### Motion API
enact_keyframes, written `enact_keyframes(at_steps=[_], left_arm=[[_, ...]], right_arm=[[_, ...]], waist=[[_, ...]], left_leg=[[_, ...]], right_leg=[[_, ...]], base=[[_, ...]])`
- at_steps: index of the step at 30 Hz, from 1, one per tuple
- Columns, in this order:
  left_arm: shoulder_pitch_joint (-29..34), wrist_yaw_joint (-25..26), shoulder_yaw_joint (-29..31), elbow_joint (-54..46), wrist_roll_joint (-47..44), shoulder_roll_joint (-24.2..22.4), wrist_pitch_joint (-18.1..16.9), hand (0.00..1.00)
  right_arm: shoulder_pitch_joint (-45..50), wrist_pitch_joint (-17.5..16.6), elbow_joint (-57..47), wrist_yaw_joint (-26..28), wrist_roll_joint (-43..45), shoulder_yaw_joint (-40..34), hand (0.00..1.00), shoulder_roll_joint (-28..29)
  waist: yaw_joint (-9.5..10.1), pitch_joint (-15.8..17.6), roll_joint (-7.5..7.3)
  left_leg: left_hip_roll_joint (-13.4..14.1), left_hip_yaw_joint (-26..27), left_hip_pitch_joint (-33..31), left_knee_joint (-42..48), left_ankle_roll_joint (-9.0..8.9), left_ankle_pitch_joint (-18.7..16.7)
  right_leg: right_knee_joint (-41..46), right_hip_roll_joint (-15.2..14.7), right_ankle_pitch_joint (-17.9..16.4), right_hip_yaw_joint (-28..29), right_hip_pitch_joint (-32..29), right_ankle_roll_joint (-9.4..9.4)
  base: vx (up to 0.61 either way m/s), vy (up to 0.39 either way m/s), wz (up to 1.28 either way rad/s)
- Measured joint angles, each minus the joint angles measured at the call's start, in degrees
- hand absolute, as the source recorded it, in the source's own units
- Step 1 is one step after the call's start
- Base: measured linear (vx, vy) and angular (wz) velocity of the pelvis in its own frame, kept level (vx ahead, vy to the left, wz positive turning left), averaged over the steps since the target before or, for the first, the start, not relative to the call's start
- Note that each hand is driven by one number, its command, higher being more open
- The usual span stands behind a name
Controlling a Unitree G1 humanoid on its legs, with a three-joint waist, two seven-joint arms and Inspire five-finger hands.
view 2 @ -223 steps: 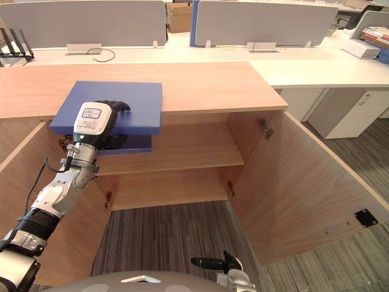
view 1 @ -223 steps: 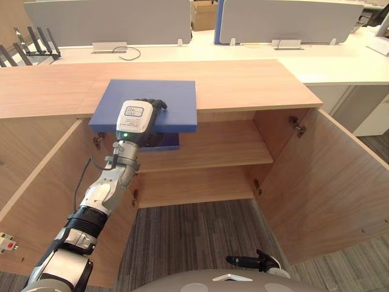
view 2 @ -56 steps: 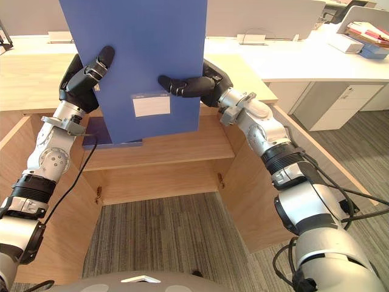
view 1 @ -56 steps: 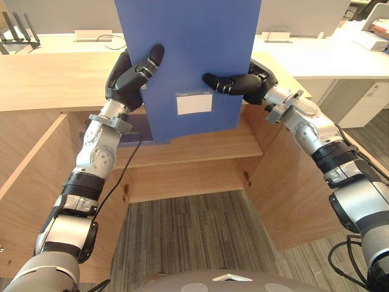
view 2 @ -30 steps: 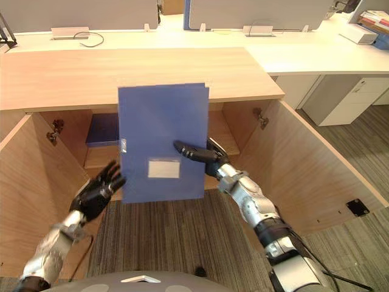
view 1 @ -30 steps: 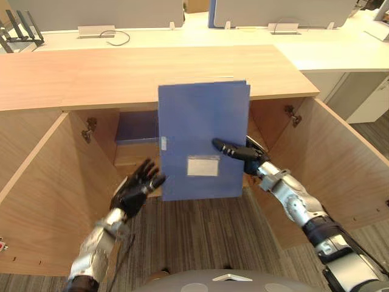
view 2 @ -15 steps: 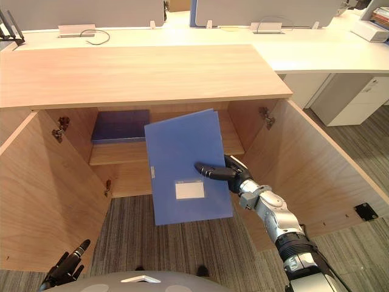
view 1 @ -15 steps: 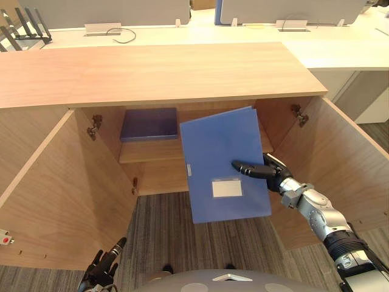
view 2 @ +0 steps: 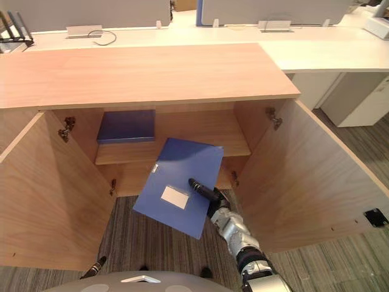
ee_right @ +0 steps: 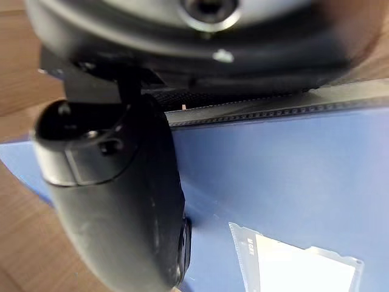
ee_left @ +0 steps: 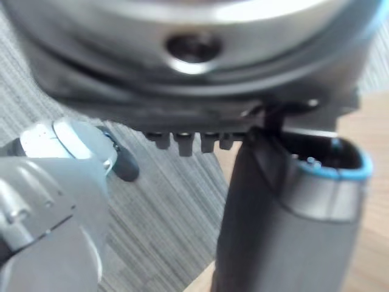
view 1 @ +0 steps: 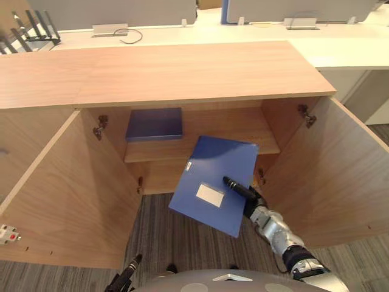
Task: Walk over to the cabinet, pick up the folder, carry it to the office cabinet, place the folder inside the office cabinet, then close the office cabinet door
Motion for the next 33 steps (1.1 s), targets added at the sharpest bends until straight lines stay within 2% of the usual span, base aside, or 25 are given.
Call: enact_keyframes(at_steps=[4, 6, 8, 9, 11, 16, 21, 24, 25, 28, 30, 33], left_arm=[[-1.74, 1.04, -0.17, -0.02, -0.04, -0.59, 0.00, 1.00], [-2.46, 1.97, -0.30, -0.05, -0.22, -0.84, -0.01, 1.00], [-3.10, 3.46, -0.61, -0.21, -0.67, -1.42, -0.05, 1.00], [-3.23, 4.38, -0.66, -0.31, -0.72, -2.08, -0.06, 1.00], [-3.21, 5.19, -0.68, -0.63, -0.72, -3.06, -0.05, 1.00], [-3.10, 6.81, -0.74, -0.89, -0.71, -5.12, -0.05, 1.00], [-3.47, 7.90, -1.72, -3.69, -0.66, -5.97, -0.15, 1.00], [-3.57, 8.15, -2.19, -4.72, -0.56, -6.41, -0.18, 1.00], [-3.50, 8.33, -2.23, -4.85, -0.53, -6.51, -0.21, 1.00], [-3.18, 8.66, -2.33, -4.70, -0.16, -6.63, -0.19, 1.00], [-3.19, 8.65, -2.57, -4.67, -0.15, -6.60, -0.19, 1.00], [-3.17, 8.66, -4.13, -4.61, -0.15, -6.53, -0.17, 1.00]], right_arm=[[-4.49, -0.14, 12.25, -3.51, 11.91, -3.05, 0.00, 5.34], [-5.04, -0.60, 13.25, -5.21, 18.50, -6.26, 0.00, 7.38], [-6.59, -2.83, 13.21, -6.93, 26.55, -8.48, 0.00, 9.42], [-7.86, -5.03, 13.12, -7.07, 31.01, -9.83, 0.00, 10.61], [-8.66, -7.27, 11.83, -7.49, 34.70, -11.52, 0.00, 11.55], [-8.72, -11.59, 4.05, -9.24, 39.12, -14.83, 0.00, 13.08], [-8.54, -17.41, -4.26, -9.33, 44.79, -19.24, 0.00, 15.22], [-8.40, -20.50, -7.00, -9.70, 45.24, -20.41, 0.00, 15.32], [-8.05, -21.48, -7.27, -9.72, 44.77, -20.34, 0.00, 15.16], [-7.90, -22.26, -7.26, -11.27, 44.87, -20.33, 0.00, 15.08], [-7.84, -22.44, -7.26, -11.38, 44.88, -20.33, 0.00, 15.04], [-7.83, -22.24, -7.50, -11.38, 45.32, -20.35, 0.00, 14.99]], waist=[[1.36, 0.39, -0.07], [2.38, 0.46, -0.04], [2.86, 0.88, 0.16], [2.96, 1.03, 0.31], [3.53, 1.09, 0.41], [3.89, 1.12, 0.37], [4.09, 1.20, 0.35], [3.97, 1.18, 0.68], [3.94, 1.26, 0.80], [3.85, 1.47, 1.04], [3.55, 1.48, 0.87], [3.40, 2.07, 1.18]], left_leg=[[-0.22, -1.50, 0.03, -0.14, 0.15, 0.30], [-0.28, -1.53, 0.27, -0.84, 0.20, 0.75], [-0.42, -1.77, 0.37, -1.46, 0.27, 1.27], [-0.61, -1.77, 0.67, -2.05, 0.23, 1.50], [-0.91, -1.67, 1.04, -2.38, 0.16, 1.45], [-1.86, -1.56, 1.34, -2.94, 0.62, 1.44], [-3.02, -1.76, 1.38, -2.07, 1.99, 1.00], [-2.73, -1.33, 1.59, 0.32, 2.58, -0.70], [-2.75, -0.60, 2.00, 1.37, 2.80, -1.56], [-3.06, 1.91, 4.11, 2.62, 3.66, -3.08], [-3.46, 2.39, 4.41, 3.59, 3.94, -3.85], [-3.52, 2.54, 5.06, 5.19, 5.35, -5.55]], right_leg=[[0.01, -0.19, -0.20, -1.37, 0.82, 0.19], [0.05, -0.23, -0.20, -1.40, 0.76, 0.19], [0.23, -0.41, -0.19, -1.68, 0.70, 0.20], [0.30, -0.63, -0.24, -1.70, 0.68, 0.30], [0.49, -0.96, -0.44, -1.69, 0.79, 0.59], [1.48, -2.03, -1.29, -1.75, 0.52, 1.52], [3.37, -3.39, -1.99, -2.72, 0.59, 2.52], [7.62, -3.74, -2.47, -2.78, -0.57, 2.56], [11.63, -4.02, -3.38, -2.80, -2.16, 2.31], [20.32, -5.50, -4.34, -6.34, -5.17, 0.94], [21.95, -6.33, -4.40, -8.79, -5.81, 0.81], [27.54, -7.28, -4.56, -10.57, -7.70, 0.62]], base=[[-0.01, -0.007, 0.17], [-0.03, -0.005, 0.05], [-0.05, -0.003, 0.07], [-0.06, 0.007, 0.02], [-0.05, 0.014, 0.00], [0.00, 0.012, 0.01], [0.03, 0.032, 0.05], [0.01, 0.036, -0.09], [-0.02, 0.062, -0.27], [-0.05, 0.071, -0.43], [-0.05, 0.059, -0.23], [-0.03, 0.036, -0.07]])
